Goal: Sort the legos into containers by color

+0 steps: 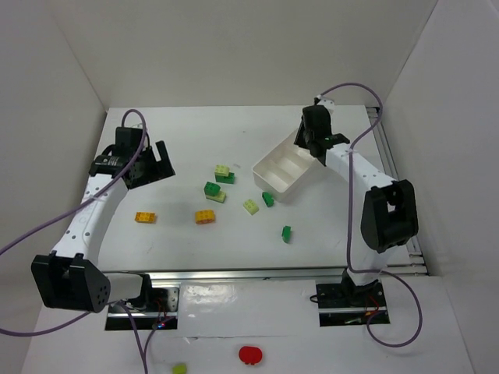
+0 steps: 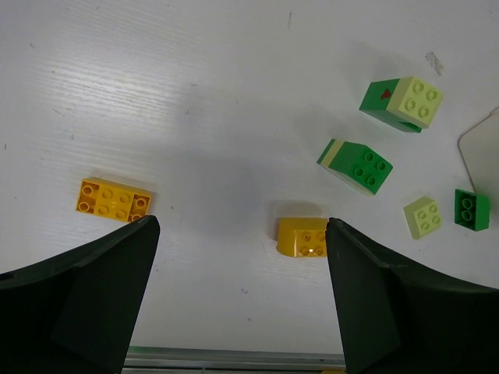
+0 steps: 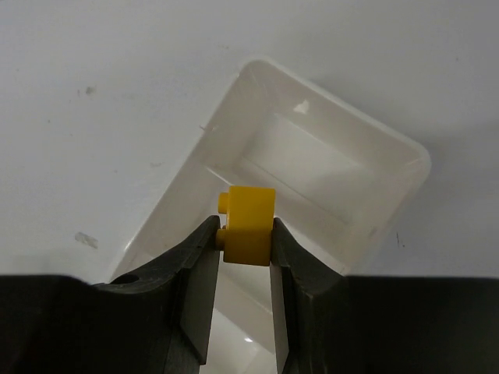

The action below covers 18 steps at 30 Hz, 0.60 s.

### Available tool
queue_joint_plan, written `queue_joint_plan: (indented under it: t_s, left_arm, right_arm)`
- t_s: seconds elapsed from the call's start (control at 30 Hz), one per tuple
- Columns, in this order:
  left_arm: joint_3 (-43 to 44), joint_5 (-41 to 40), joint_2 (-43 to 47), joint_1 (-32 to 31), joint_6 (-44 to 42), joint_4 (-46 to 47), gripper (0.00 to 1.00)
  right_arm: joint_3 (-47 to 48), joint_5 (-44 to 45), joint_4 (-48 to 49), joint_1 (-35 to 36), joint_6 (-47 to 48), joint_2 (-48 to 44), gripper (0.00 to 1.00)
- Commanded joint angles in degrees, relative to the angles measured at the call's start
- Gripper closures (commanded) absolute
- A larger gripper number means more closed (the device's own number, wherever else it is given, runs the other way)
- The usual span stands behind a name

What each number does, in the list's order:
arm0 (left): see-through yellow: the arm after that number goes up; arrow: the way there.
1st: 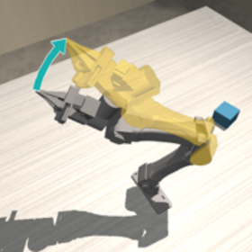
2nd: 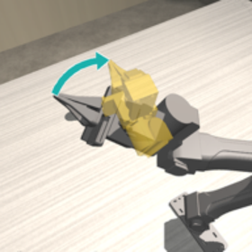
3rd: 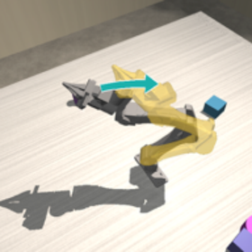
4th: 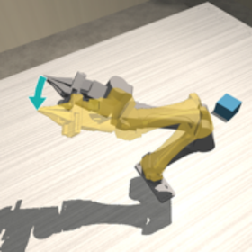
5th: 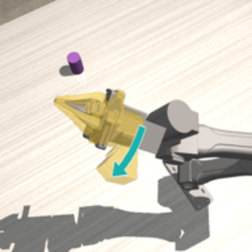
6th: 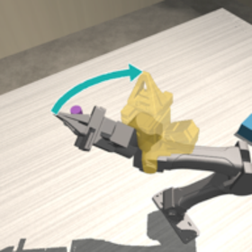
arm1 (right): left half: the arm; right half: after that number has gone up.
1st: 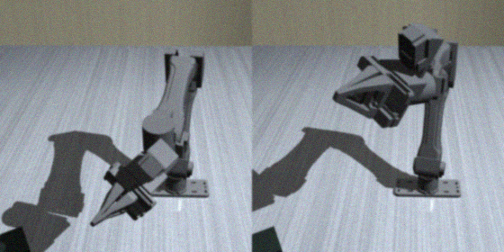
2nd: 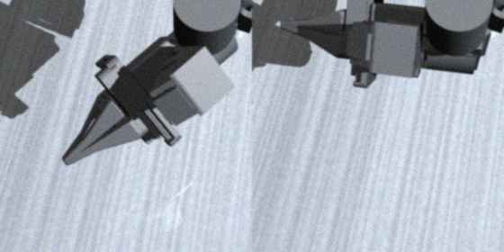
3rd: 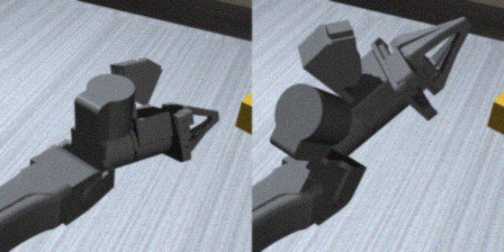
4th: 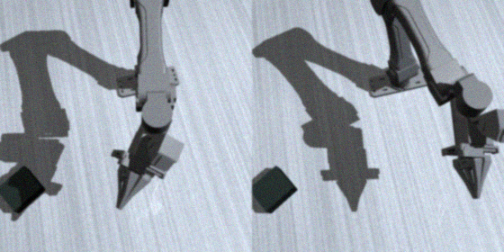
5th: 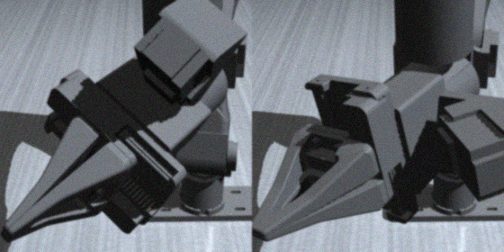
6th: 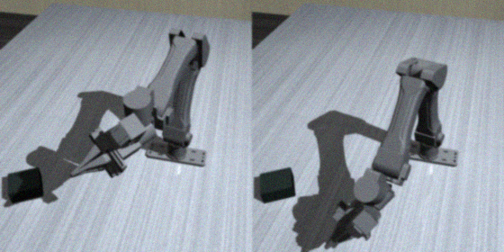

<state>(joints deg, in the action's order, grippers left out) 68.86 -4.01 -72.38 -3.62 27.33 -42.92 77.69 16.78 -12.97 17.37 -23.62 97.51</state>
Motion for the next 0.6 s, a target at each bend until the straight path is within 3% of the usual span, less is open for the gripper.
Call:
queue_joint_plan:
  t_s: [0.0,0.37,0.4,0.47,0.57]
  left_arm:
    - [1.1,1.2,-0.7,-0.7,0.8,1.6,0.03]
    - [1.6,1.2,-1.3,-1.2,1.4,1.6,0.05]
    - [1.6,1.2,-1.3,-1.2,1.9,1.6,0.05]
    - [2.2,1.2,-1.3,-1.2,1.9,1.1,0.05]
    - [3.3,0.6,-1.8,-1.2,1.9,1.1,0.05]
  right_arm:
    - [-0.3,-1.4,-0.5,0.2,0.1,0.5,0.84]
    - [6.5,2.3,3.0,-2.8,0.1,10.3,0.78]
    - [7.5,2.3,2.2,-2.8,0.1,11.0,0.72]
    - [8.8,2.3,1.6,-2.8,0.1,12.3,0.44]
    - [9.4,2.3,1.5,-2.8,0.1,11.0,0.29]
